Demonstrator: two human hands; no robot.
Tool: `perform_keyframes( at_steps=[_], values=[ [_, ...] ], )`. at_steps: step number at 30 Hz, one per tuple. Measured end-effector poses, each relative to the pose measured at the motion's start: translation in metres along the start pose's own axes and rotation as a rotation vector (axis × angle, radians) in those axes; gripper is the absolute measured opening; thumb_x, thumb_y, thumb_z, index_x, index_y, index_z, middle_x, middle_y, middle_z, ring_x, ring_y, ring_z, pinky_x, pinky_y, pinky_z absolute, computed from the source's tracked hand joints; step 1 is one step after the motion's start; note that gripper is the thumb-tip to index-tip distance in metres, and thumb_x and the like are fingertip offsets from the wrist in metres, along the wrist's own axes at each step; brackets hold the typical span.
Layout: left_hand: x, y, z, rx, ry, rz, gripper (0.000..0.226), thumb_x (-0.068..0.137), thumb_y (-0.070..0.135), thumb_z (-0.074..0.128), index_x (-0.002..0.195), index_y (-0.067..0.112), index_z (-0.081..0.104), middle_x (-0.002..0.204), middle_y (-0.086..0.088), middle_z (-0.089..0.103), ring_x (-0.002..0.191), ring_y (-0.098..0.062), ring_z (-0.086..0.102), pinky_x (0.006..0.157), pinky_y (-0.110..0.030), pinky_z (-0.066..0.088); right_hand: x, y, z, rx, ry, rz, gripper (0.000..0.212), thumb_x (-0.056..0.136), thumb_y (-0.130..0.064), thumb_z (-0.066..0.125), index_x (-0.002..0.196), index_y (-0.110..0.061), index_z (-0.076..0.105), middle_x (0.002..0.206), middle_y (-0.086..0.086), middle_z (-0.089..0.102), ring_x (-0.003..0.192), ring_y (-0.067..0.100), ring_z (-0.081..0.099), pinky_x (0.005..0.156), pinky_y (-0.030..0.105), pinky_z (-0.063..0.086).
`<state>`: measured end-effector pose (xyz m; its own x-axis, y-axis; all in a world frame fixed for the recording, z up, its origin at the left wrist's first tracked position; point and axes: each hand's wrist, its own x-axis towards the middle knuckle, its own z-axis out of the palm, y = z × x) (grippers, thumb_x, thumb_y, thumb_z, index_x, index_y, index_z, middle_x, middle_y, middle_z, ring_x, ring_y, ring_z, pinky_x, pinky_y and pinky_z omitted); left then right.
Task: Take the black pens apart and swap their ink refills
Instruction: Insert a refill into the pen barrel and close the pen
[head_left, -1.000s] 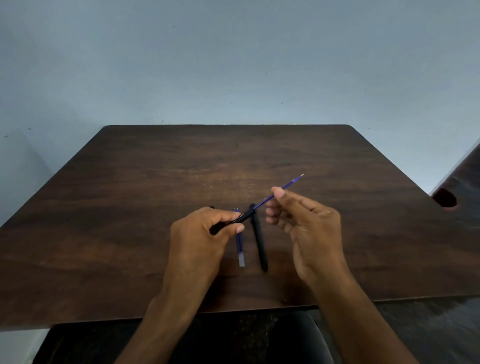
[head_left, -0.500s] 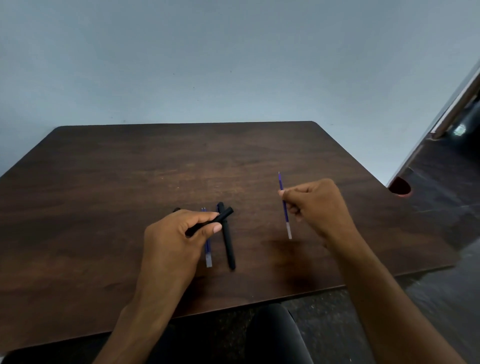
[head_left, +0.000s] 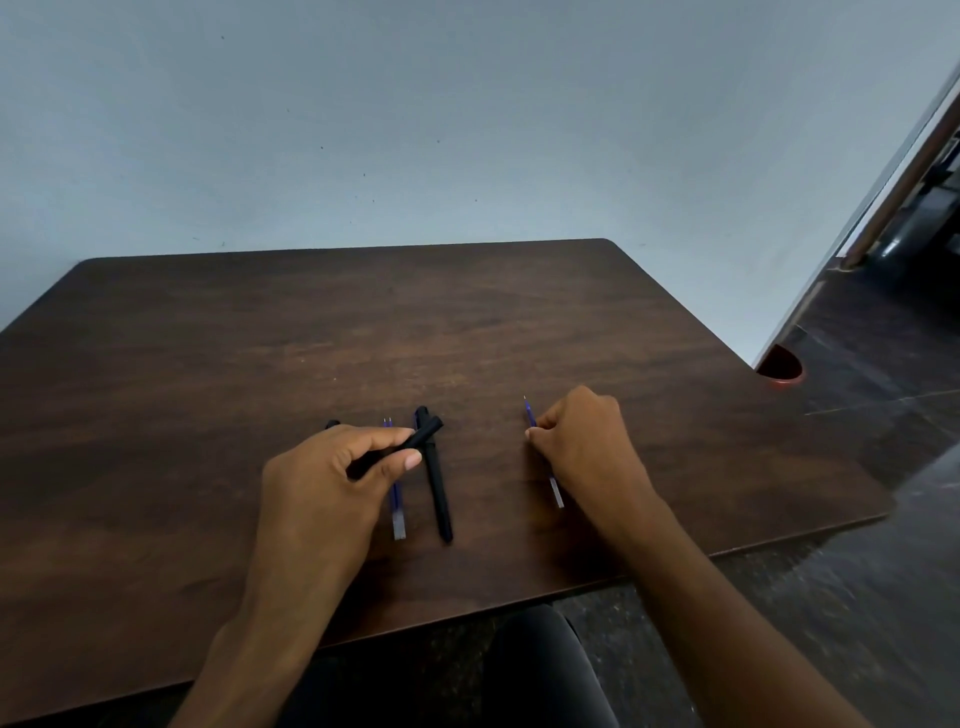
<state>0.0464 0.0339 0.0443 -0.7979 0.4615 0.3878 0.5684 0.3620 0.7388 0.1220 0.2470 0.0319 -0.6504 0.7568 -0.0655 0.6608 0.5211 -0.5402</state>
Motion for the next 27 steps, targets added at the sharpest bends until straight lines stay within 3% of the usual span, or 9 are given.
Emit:
perform_keyframes(
  at_steps=[6, 15, 20, 24, 27],
  values=[
    [0.002, -0.002, 0.001, 0.011, 0.005, -0.006, 0.026, 0.075, 0.02, 0.079, 0.101, 0.021, 0.076, 0.085, 0.023, 0.062, 0.079, 0.027, 0.052, 0.073, 0.008, 0.033, -0.002, -0.005, 0.004, -0.1, -0.009, 0.01, 0.022, 0.094, -0.028, 0.066, 0.096, -0.008, 0.075, 0.087, 0.009, 0.067, 0.08, 0.021, 0.063, 0.064, 0.03, 0.05],
    [0.003, -0.009, 0.0, 0.017, 0.013, -0.021, 0.024, 0.076, 0.023, 0.078, 0.1, 0.024, 0.075, 0.083, 0.029, 0.059, 0.082, 0.032, 0.048, 0.073, 0.01, 0.031, -0.003, -0.01, 0.002, -0.163, -0.041, 0.024, 0.029, 0.096, -0.035, 0.062, 0.108, -0.011, 0.074, 0.102, 0.011, 0.071, 0.093, 0.023, 0.065, 0.074, 0.033, 0.054],
    [0.004, -0.012, -0.001, 0.033, -0.002, -0.017, 0.025, 0.077, 0.024, 0.077, 0.101, 0.024, 0.075, 0.085, 0.027, 0.06, 0.082, 0.033, 0.047, 0.072, 0.01, 0.031, -0.004, -0.009, 0.001, -0.121, -0.028, 0.044, 0.027, 0.094, -0.033, 0.066, 0.105, -0.011, 0.075, 0.103, 0.012, 0.071, 0.094, 0.025, 0.067, 0.081, 0.039, 0.059],
    [0.005, -0.014, -0.003, 0.037, -0.003, -0.014, 0.025, 0.077, 0.025, 0.076, 0.103, 0.025, 0.074, 0.087, 0.028, 0.06, 0.083, 0.033, 0.047, 0.073, 0.01, 0.031, -0.006, -0.009, 0.0, -0.068, -0.031, 0.041, 0.025, 0.092, -0.034, 0.068, 0.098, -0.01, 0.076, 0.097, 0.011, 0.071, 0.087, 0.022, 0.067, 0.079, 0.038, 0.06],
    [0.005, -0.016, -0.007, 0.049, 0.007, -0.029, 0.025, 0.077, 0.025, 0.076, 0.102, 0.026, 0.074, 0.084, 0.036, 0.053, 0.082, 0.034, 0.046, 0.071, 0.011, 0.03, -0.009, -0.009, -0.001, -0.03, -0.006, 0.037, 0.026, 0.091, -0.035, 0.069, 0.095, -0.009, 0.074, 0.081, 0.004, 0.064, 0.072, 0.015, 0.06, 0.07, 0.032, 0.054]
  ],
)
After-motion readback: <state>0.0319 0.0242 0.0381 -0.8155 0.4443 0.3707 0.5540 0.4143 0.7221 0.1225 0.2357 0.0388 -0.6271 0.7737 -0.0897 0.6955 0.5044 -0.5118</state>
